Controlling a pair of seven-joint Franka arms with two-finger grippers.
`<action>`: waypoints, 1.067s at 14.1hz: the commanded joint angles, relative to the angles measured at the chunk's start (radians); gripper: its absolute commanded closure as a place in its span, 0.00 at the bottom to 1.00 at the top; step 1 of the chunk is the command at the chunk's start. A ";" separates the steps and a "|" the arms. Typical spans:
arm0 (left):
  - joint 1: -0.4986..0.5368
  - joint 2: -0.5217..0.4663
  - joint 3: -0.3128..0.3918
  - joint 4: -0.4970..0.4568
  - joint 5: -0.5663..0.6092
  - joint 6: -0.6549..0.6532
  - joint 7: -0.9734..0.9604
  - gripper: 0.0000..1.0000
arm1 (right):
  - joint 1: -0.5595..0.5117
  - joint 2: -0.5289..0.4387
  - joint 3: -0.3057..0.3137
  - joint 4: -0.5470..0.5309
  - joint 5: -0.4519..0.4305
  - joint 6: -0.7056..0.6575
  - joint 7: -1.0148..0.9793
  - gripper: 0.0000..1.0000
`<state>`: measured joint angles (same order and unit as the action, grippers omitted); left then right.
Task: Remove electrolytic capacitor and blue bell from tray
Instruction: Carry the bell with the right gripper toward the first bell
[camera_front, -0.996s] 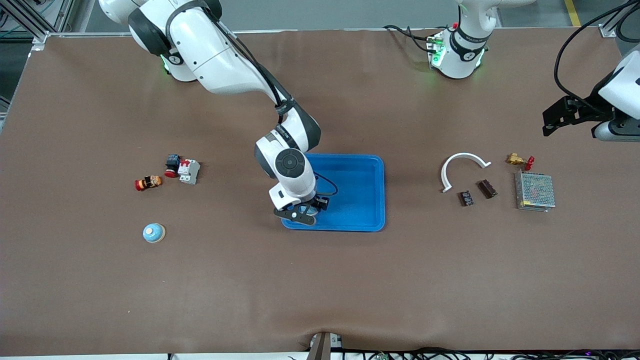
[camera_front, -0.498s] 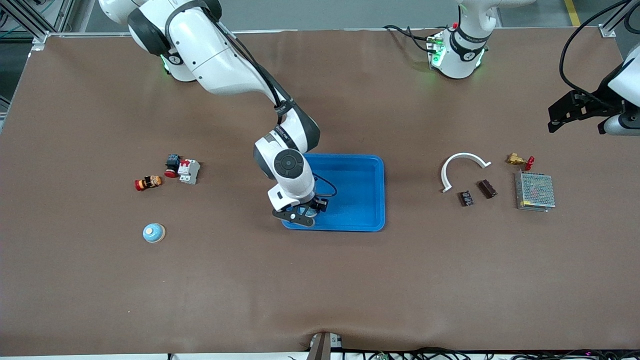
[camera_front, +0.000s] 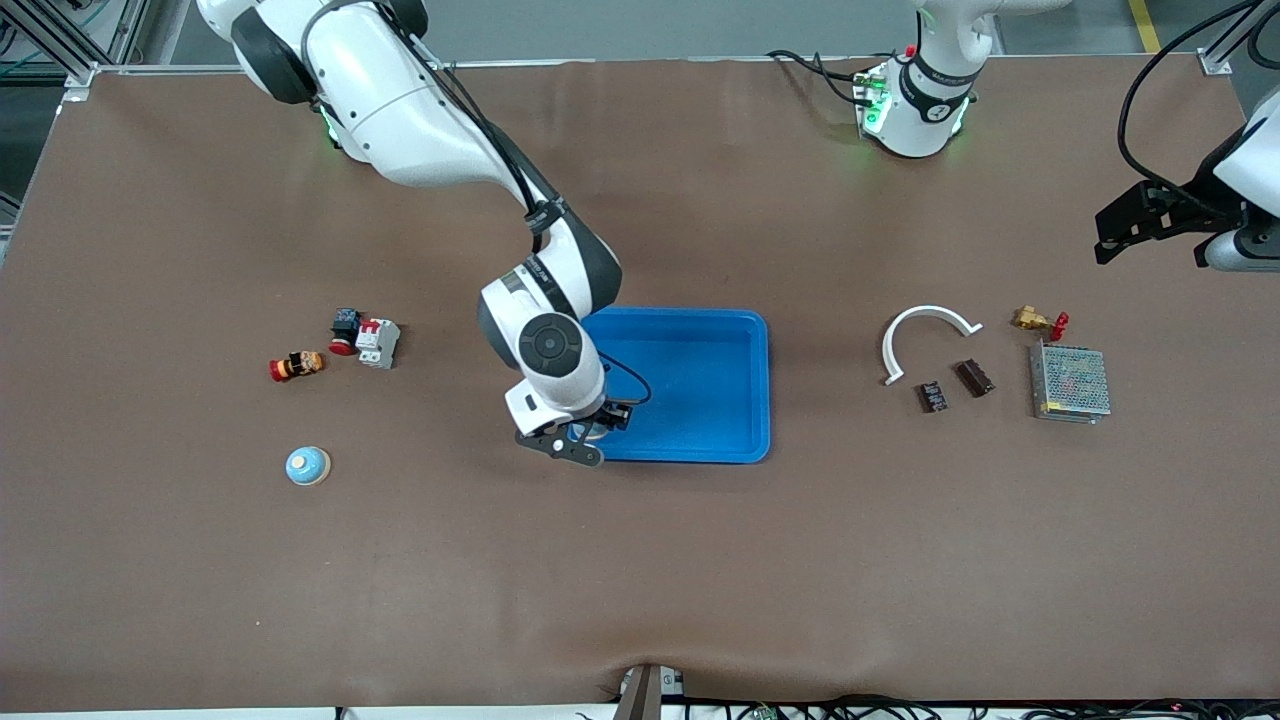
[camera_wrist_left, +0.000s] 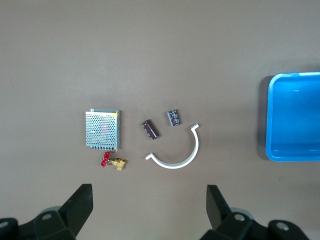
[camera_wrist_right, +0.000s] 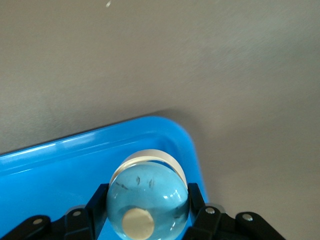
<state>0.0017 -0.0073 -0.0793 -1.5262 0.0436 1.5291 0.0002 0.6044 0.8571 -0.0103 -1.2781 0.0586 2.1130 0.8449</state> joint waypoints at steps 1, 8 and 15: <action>0.000 0.004 0.007 0.015 -0.013 -0.039 0.015 0.00 | -0.067 -0.061 0.018 -0.001 0.004 -0.094 -0.116 0.52; -0.002 0.004 0.004 0.014 -0.011 -0.052 0.010 0.00 | -0.202 -0.125 0.009 -0.003 0.003 -0.202 -0.487 0.52; -0.015 0.006 -0.010 0.023 0.002 -0.052 0.012 0.00 | -0.376 -0.142 0.006 -0.012 -0.010 -0.229 -0.990 0.51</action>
<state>-0.0010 -0.0067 -0.0811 -1.5253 0.0437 1.4922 0.0013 0.2706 0.7418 -0.0209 -1.2675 0.0579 1.8909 -0.0320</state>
